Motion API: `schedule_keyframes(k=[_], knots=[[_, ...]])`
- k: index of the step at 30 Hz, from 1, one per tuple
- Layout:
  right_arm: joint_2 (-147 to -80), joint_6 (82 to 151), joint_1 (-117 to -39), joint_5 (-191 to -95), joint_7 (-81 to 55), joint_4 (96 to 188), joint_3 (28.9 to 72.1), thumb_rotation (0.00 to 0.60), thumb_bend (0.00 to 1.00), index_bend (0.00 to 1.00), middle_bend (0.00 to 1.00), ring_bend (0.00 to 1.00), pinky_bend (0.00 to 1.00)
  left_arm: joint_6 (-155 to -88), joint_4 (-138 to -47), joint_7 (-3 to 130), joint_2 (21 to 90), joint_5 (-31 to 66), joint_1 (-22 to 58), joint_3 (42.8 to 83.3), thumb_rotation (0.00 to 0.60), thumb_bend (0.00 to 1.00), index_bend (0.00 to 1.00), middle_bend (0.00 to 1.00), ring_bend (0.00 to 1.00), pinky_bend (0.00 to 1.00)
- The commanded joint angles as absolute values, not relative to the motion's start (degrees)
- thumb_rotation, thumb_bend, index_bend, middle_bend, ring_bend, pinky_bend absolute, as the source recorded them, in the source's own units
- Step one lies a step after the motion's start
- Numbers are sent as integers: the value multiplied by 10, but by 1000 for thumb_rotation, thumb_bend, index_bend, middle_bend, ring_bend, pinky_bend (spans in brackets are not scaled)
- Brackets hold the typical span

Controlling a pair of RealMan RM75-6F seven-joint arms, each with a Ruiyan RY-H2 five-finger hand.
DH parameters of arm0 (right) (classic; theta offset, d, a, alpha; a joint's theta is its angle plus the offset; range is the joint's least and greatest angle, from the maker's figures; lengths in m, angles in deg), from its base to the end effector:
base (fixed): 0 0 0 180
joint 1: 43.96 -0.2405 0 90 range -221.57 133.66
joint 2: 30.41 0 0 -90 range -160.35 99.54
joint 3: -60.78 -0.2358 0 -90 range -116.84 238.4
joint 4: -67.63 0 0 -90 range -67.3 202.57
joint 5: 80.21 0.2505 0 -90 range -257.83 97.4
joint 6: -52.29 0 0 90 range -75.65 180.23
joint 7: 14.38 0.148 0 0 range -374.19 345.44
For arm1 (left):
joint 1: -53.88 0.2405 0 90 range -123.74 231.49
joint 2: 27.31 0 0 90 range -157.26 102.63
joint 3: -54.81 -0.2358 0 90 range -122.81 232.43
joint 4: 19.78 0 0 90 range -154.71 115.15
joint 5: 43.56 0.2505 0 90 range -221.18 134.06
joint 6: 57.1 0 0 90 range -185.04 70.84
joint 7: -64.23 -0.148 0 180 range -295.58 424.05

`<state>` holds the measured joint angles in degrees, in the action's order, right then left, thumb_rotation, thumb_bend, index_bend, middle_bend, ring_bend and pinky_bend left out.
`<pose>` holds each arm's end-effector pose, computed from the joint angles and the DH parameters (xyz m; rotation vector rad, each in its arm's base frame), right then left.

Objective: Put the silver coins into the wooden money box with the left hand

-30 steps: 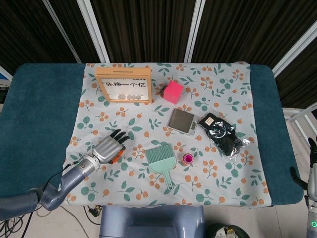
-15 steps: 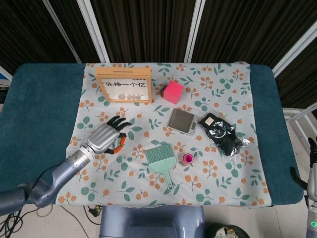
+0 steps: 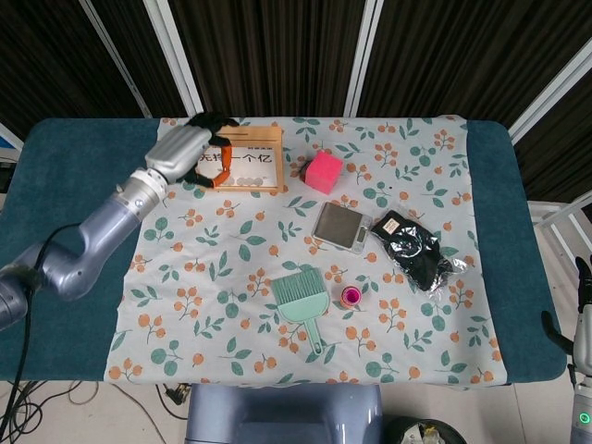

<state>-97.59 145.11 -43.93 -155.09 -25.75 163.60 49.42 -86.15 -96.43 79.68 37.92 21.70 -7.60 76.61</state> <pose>-0.3121 -0.1882 0.1407 1.0469 -0.7917 0.8186 -0.0439 0.4897 0.1046 -1.8522 -1.0429 -1.1194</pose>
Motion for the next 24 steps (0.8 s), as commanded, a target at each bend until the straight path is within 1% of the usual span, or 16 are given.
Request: schedule_keyframes(k=[1, 6, 9, 12, 17, 24], knots=[[-976, 1452, -439, -1549, -258, 1636, 493, 600, 358, 56, 21, 0, 0, -777, -847, 813, 404, 166, -140, 780, 600, 623, 698, 125, 0, 0], [-976, 1454, -439, -1549, -261, 1635, 492, 600, 358, 56, 21, 0, 0, -730, -702, 786, 457, 160, -191, 757, 600, 624, 698, 125, 0, 0], [-976, 1455, -439, -1549, -261, 1635, 492, 600, 357, 56, 21, 0, 0, -719, -661, 777, 476, 156, -206, 749, 600, 624, 697, 125, 0, 0], [-977, 1454, -439, -1548, -261, 1635, 492, 600, 357, 55, 21, 0, 0, -705, -634, 766, 488, 156, -217, 737, 600, 624, 686, 124, 0, 0], [-978, 1453, -439, -1547, -264, 1635, 492, 600, 358, 56, 20, 0, 0, -665, -608, 758, 497, 157, -234, 723, 600, 624, 669, 121, 0, 0], [-979, 1454, -440, -1547, -263, 1634, 491, 600, 357, 56, 21, 0, 0, -642, -575, 747, 515, 170, -256, 708, 600, 630, 669, 121, 0, 0]])
